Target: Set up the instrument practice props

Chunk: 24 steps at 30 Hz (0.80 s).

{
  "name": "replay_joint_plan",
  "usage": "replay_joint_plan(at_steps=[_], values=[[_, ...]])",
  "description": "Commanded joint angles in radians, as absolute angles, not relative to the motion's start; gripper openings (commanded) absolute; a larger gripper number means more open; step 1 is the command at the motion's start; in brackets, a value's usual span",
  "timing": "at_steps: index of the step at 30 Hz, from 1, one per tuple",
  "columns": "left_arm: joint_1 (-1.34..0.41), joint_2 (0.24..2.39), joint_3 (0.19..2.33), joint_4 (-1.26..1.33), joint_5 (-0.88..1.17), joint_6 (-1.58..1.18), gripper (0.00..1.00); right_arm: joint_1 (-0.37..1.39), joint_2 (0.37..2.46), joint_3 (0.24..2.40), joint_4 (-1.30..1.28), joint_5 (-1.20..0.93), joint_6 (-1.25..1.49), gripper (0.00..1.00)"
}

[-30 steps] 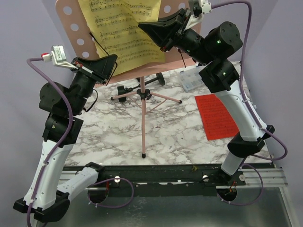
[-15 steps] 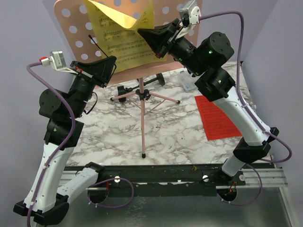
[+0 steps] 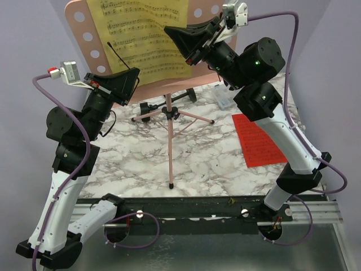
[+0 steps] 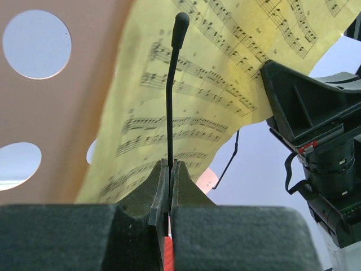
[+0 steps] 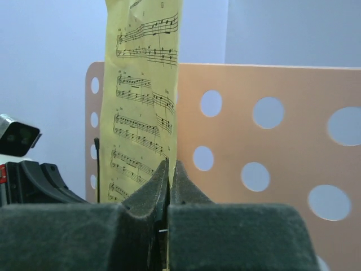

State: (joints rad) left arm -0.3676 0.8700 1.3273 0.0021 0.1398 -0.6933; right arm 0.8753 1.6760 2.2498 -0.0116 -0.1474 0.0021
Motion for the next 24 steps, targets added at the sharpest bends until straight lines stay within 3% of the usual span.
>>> replay_joint_plan(at_steps=[1, 24], values=[[-0.368, 0.838, 1.331, 0.049, 0.194, -0.681, 0.0, 0.909, 1.689, 2.204, 0.056, -0.177, 0.071, 0.01], [-0.368, 0.836, 1.336, 0.048, 0.195, -0.681, 0.0, 0.959, 1.78, 2.278, 0.067, -0.225, 0.053, 0.01]])
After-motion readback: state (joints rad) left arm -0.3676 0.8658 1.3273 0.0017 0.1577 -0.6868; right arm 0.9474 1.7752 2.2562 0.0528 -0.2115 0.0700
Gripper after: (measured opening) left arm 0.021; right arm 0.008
